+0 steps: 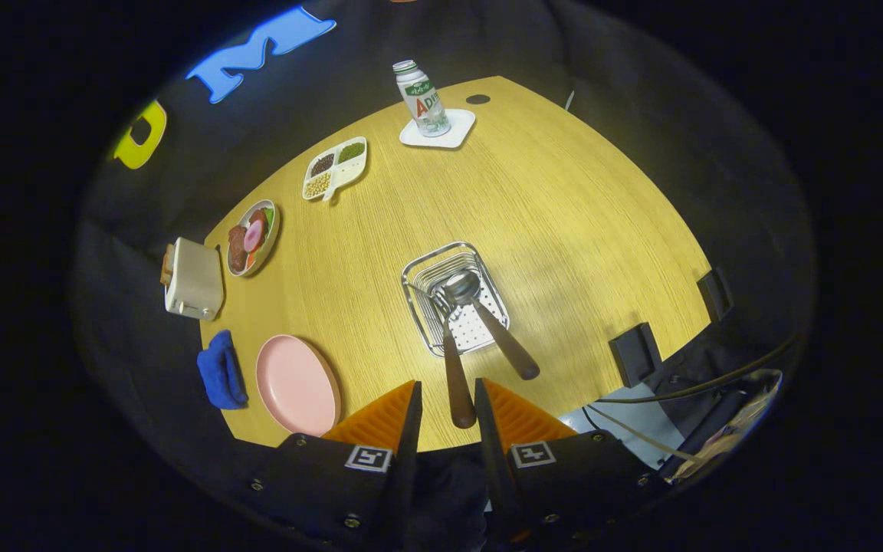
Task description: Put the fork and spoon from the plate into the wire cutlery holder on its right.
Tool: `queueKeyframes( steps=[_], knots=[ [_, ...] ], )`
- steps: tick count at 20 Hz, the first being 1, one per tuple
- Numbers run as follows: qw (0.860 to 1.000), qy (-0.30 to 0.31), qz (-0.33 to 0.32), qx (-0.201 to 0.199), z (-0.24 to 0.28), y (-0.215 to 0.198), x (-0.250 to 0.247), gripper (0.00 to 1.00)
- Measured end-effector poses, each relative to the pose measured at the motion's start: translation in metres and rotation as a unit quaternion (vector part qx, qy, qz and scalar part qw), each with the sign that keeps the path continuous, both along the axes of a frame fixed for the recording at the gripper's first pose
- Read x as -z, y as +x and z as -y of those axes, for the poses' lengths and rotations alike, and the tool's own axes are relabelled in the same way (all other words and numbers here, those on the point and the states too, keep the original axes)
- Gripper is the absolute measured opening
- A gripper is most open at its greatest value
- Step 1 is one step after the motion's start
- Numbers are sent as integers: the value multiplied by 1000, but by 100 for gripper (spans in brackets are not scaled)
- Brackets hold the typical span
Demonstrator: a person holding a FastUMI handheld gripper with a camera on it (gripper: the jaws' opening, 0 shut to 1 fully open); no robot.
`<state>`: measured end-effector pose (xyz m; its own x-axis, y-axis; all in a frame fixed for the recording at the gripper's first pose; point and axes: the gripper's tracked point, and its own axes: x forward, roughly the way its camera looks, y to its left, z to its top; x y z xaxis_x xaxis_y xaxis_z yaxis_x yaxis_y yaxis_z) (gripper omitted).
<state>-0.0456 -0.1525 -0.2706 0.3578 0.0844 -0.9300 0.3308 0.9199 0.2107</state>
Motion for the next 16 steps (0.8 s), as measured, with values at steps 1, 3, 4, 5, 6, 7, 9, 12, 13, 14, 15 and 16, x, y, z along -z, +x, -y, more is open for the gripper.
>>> queueKeyframes(
  steps=[1, 3, 4, 5, 6, 7, 9, 12, 13, 14, 15, 16],
  knots=[
    [1000, -5, 7, -2, 1, 2, -3, 42],
    [999, -18, 25, -6, 4, 8, -12, 42],
    [999, -26, 39, -9, 4, 12, -18, 42],
    [998, -34, 56, -11, 5, 17, -26, 42],
    [996, -43, 72, -14, 6, 21, -33, 42],
    [994, -57, 91, -19, 7, 25, -40, 42],
    [987, -82, 134, -26, 5, 35, -58, 42],
    [970, -116, 209, -31, -1, 50, -90, 42],
    [963, -128, 236, -33, -3, 53, -101, 42],
    [954, -140, 264, -34, -5, 57, -113, 42],
    [946, -149, 286, -36, -7, 59, -124, 42],
    [937, -159, 308, -36, -9, 61, -136, 42]
  ],
)
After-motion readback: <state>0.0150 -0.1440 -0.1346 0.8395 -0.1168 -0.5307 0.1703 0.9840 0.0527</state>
